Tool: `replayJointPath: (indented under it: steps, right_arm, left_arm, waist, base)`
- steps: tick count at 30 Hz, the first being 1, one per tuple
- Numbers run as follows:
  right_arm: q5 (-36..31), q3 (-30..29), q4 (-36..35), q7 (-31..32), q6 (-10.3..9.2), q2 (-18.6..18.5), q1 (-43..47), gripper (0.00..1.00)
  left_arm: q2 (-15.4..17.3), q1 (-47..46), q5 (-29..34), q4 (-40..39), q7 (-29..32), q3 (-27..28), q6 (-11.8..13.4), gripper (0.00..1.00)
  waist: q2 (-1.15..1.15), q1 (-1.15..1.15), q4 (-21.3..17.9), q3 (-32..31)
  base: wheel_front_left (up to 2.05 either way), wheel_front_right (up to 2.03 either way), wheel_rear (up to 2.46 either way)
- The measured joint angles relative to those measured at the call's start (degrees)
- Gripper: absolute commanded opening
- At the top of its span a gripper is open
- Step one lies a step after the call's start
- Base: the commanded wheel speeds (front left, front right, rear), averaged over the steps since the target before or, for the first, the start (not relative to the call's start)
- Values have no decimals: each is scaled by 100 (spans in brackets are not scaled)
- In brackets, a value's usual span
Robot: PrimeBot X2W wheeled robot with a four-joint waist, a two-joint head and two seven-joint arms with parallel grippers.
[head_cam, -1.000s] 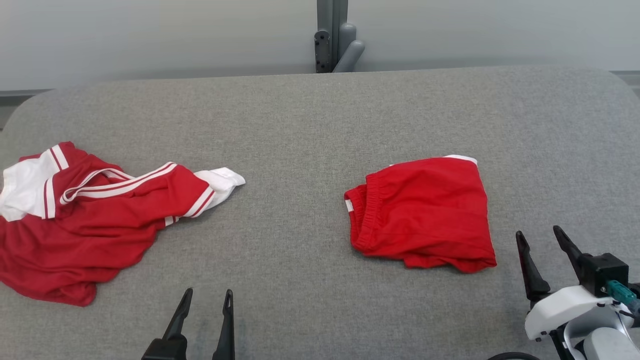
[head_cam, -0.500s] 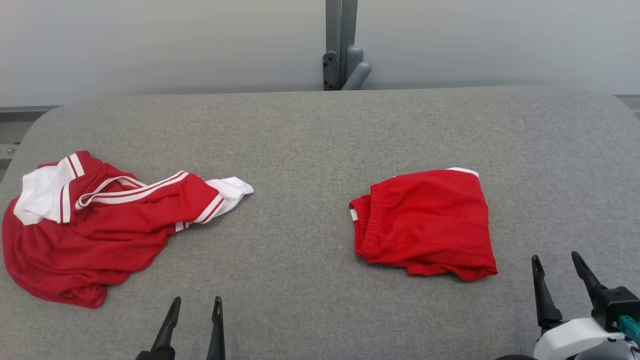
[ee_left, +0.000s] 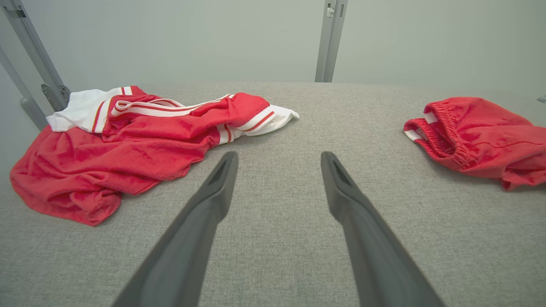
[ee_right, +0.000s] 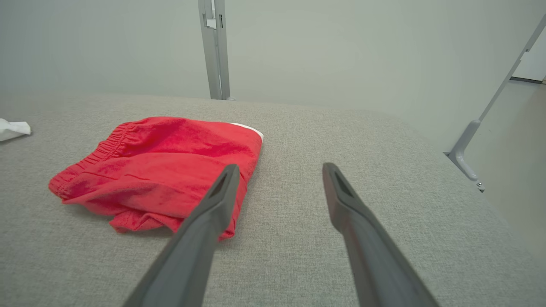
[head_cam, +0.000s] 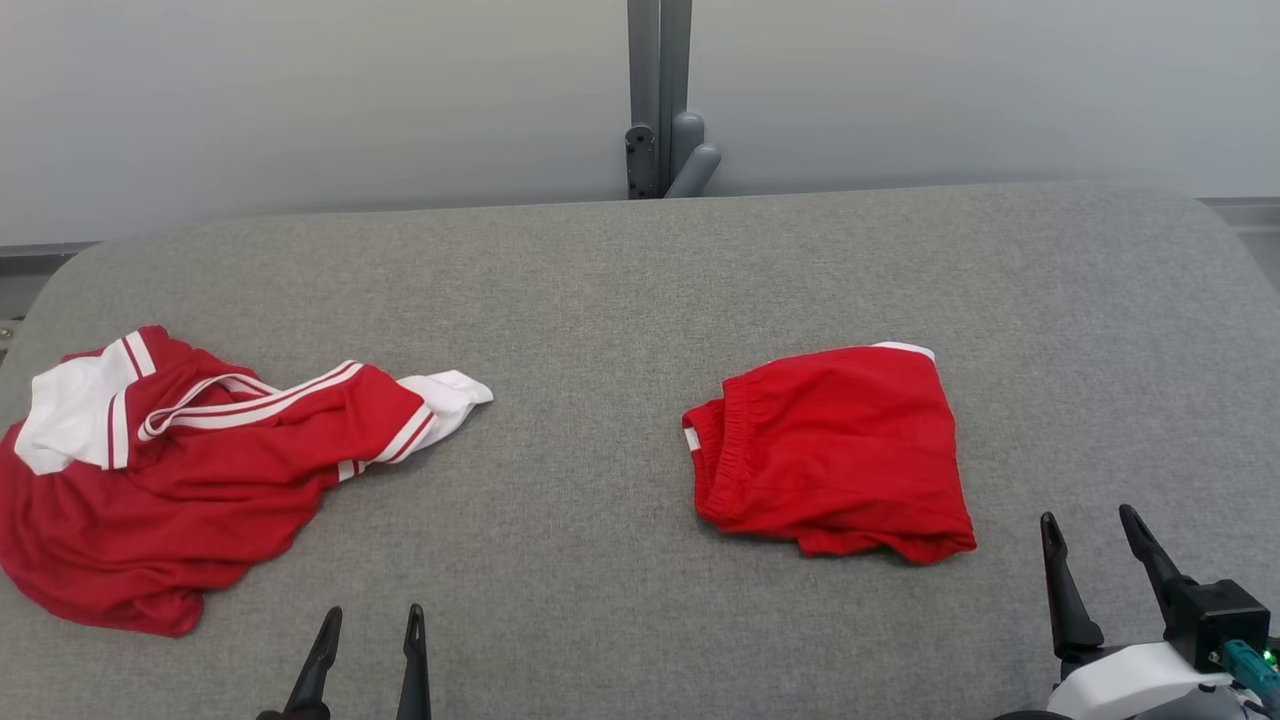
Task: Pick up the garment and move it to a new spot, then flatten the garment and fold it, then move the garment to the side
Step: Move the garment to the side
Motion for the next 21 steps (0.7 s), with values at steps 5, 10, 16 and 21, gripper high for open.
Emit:
replayJointPath:
  steps: [5, 10, 16, 21]
  right_arm:
    - [136, 77, -41, 0, 0, 5, 15, 100]
    - [328, 202, -33, 0, 0, -18, 93, 100]
    - [402, 270, -23, 0, 0, -48, 98, 100]
    - [434, 287, 1, 0, 0, -67, 95, 100]
  left_arm:
    - [0, -9, 1, 52, 0, 79, -30, 100]
    - [0, -15, 1, 76, 0, 172, -43, 100]
    - [0, -19, 0, 92, 0, 212, -66, 100]
    - [0, -24, 0, 99, 0, 227, -82, 100]
  waist:
    - [0, 0, -32, -10]
    - [0, 0, -27, -26]
    - [0, 0, -28, -33]
    - [0, 0, -21, -29]
  base:
    - [0, 0, 0]
    - [0, 0, 0]
    - [0, 0, 0]
    - [0, 0, 0]
